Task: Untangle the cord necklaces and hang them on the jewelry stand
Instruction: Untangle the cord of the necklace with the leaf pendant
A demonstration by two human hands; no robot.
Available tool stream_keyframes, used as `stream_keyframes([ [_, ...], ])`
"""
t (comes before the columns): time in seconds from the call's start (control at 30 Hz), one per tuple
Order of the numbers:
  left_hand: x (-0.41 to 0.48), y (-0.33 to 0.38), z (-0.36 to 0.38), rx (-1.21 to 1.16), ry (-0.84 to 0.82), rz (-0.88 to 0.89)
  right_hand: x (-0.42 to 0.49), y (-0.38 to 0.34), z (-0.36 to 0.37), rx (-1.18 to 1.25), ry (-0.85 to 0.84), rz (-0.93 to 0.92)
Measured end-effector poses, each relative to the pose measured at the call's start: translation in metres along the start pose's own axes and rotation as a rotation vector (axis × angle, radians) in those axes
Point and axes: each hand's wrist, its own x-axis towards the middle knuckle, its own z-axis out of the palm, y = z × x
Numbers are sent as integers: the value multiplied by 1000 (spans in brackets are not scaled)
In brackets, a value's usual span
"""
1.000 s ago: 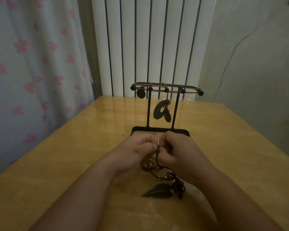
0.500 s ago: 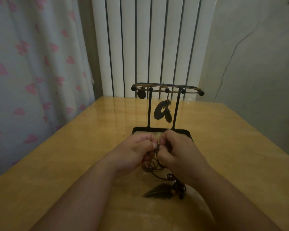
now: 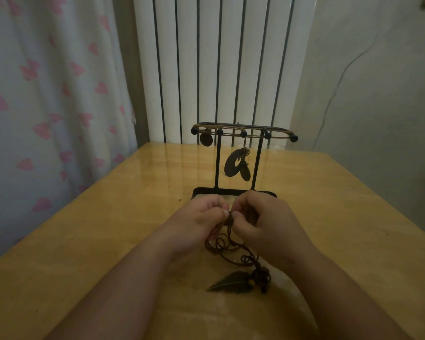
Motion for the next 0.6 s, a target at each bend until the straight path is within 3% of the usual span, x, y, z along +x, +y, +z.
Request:
stream_keyframes([
  [0.33,-1,-2,0,136,24,-20,4,-5,-1,-255,-99,-7],
  [0.6,-2,-1,1,160,15,-21,5,-8,-5,-282,-155,11],
])
